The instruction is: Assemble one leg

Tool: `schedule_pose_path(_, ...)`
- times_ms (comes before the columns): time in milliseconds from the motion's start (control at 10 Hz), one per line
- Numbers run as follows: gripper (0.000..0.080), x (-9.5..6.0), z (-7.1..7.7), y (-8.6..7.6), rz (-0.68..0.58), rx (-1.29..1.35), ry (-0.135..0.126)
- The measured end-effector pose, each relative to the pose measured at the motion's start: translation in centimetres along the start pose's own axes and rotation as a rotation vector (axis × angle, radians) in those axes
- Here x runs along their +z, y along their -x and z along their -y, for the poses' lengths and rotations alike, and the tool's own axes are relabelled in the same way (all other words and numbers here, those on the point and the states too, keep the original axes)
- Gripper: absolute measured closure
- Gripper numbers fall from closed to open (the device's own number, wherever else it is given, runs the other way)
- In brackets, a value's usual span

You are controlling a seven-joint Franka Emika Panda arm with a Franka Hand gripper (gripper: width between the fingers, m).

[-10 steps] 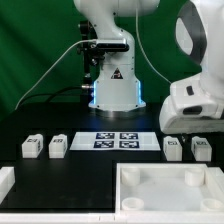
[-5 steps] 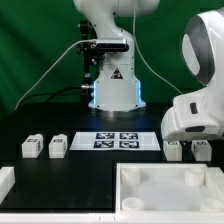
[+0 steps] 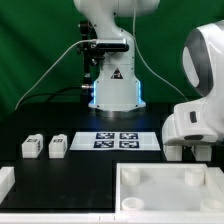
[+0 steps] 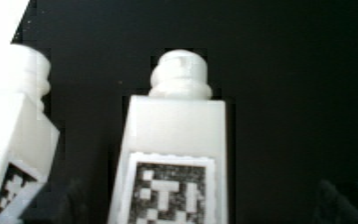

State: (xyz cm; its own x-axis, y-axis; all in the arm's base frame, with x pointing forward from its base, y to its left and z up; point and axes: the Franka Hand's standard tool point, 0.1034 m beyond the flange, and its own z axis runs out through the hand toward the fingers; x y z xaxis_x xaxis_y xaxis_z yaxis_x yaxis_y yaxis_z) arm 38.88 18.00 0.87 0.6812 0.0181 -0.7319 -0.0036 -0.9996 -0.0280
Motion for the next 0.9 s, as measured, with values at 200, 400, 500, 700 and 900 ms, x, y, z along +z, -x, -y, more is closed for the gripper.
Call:
schedule_pose_path(200,0.0267,-0.05,0.04,-0.03,-0.001,-0.001,0.000)
schedule_pose_path(400,0.0402,-0.05,0.04,-0.03,-0.001,-0.002,0.000)
schedule_pose_path(500,0.0509,-0.05,0.04,-0.03,-0.001,-0.002,0.000)
schedule_pose_path(700,0.0509,-0.04,0.04,-0.03,-0.001,-0.002,0.000)
schedule_pose_path(900,0.0509,-0.04,0.05,-0.03,-0.001,-0.002,0.000)
